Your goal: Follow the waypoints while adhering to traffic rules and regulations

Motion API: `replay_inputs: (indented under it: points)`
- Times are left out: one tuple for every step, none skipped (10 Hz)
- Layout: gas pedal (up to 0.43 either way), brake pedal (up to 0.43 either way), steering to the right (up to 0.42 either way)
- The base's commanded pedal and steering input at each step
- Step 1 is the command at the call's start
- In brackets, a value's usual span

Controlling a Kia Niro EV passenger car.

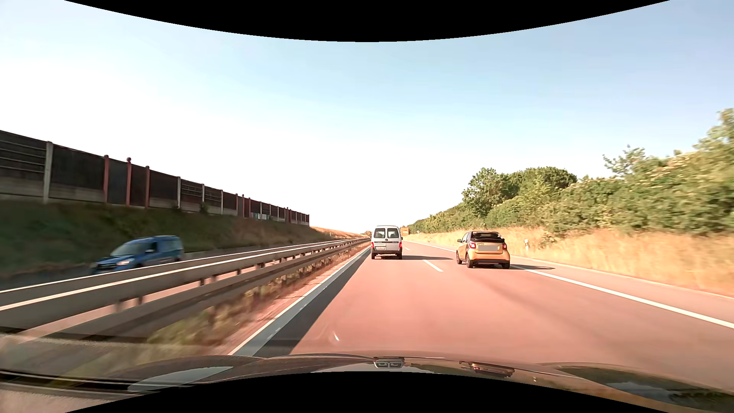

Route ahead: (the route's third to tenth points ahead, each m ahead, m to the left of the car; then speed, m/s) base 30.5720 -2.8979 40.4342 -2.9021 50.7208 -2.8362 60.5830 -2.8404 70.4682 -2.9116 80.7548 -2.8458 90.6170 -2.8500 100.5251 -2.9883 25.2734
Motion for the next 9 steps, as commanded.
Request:
replay_inputs:
  points:
    - [0.358,0.006,-0.002]
    - [0.358,0.006,-0.002]
    - [0.37,0.006,-0.002]
    - [0.37,0.006,-0.002]
    - [0.37,0.006,-0.002]
    - [0.378,0.006,-0.002]
    - [0.39,0.006,-0.002]
    - [0.39,0.006,-0.002]
    - [0.39,0.006,-0.002]
